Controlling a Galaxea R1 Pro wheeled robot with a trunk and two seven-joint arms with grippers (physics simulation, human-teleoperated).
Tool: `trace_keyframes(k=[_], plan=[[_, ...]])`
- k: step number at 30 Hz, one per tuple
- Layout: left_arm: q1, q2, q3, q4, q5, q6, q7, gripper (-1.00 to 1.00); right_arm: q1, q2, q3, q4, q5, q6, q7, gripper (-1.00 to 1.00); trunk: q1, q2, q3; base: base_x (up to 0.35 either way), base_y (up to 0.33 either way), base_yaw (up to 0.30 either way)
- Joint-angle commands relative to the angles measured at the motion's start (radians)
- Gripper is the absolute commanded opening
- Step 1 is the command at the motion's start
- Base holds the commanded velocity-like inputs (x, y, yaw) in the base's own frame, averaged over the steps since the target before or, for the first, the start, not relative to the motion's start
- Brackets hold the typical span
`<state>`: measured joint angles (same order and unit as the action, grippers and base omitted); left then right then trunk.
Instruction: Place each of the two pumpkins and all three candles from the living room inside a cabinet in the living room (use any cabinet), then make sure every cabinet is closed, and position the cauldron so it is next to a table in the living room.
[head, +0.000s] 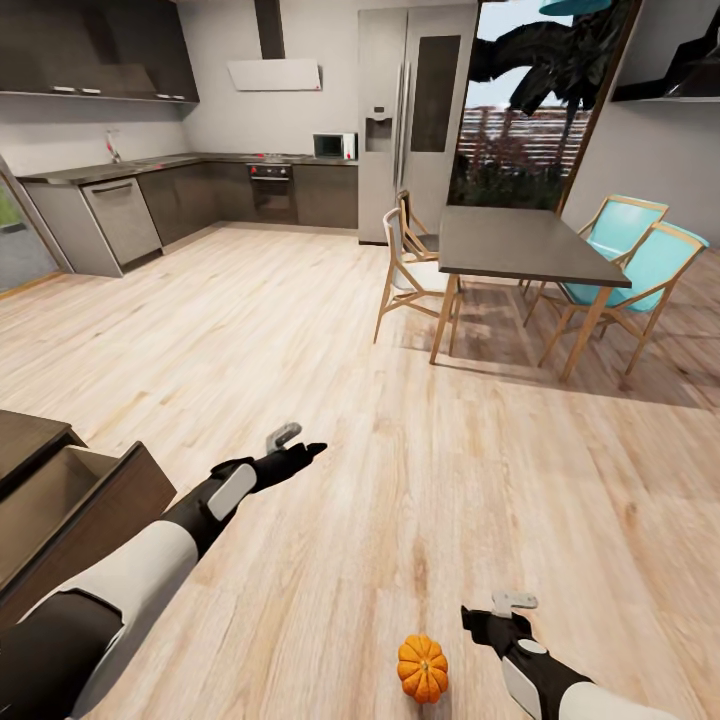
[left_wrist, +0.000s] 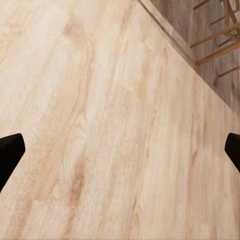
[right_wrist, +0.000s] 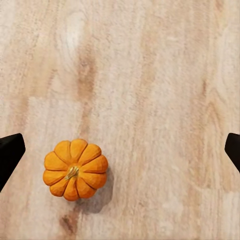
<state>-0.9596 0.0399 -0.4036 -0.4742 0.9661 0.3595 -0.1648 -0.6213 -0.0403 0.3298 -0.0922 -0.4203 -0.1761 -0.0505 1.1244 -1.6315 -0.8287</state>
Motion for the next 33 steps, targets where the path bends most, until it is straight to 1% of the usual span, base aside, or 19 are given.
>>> trace_keyframes(k=[1, 6, 20, 27, 33], plan=[[0.0, 0.0, -0.002, 0.0, -0.002, -0.001, -0.001, 1.0, 0.0, 0.0, -0.001, 0.0, 0.0, 0.0, 0.0, 1.0, 0.0, 0.0, 0.0, 0.0, 0.0, 0.0], [0.003, -0.009, -0.007, 0.0, -0.005, -0.002, -0.001, 1.0, 0.0, -0.004, 0.0, 0.001, -0.001, 0.0, 0.0, 1.0, 0.0, 0.0, 0.0, 0.0, 0.0, 0.0], [0.007, -0.007, -0.008, 0.006, -0.004, -0.001, -0.002, 1.0, 0.0, -0.005, 0.0, 0.002, -0.002, 0.0, 0.0, 1.0, 0.0, 0.0, 0.0, 0.0, 0.0, 0.0], [0.007, -0.009, -0.006, 0.011, 0.002, -0.001, 0.002, 1.0, 0.0, -0.006, 0.0, 0.002, -0.002, 0.0, 0.0, 1.0, 0.0, 0.0, 0.0, 0.0, 0.0, 0.0], [0.007, -0.002, -0.006, 0.013, 0.002, -0.002, -0.002, 1.0, 0.0, -0.006, 0.0, 0.002, -0.002, 0.0, 0.0, 1.0, 0.0, 0.0, 0.0, 0.0, 0.0, 0.0]])
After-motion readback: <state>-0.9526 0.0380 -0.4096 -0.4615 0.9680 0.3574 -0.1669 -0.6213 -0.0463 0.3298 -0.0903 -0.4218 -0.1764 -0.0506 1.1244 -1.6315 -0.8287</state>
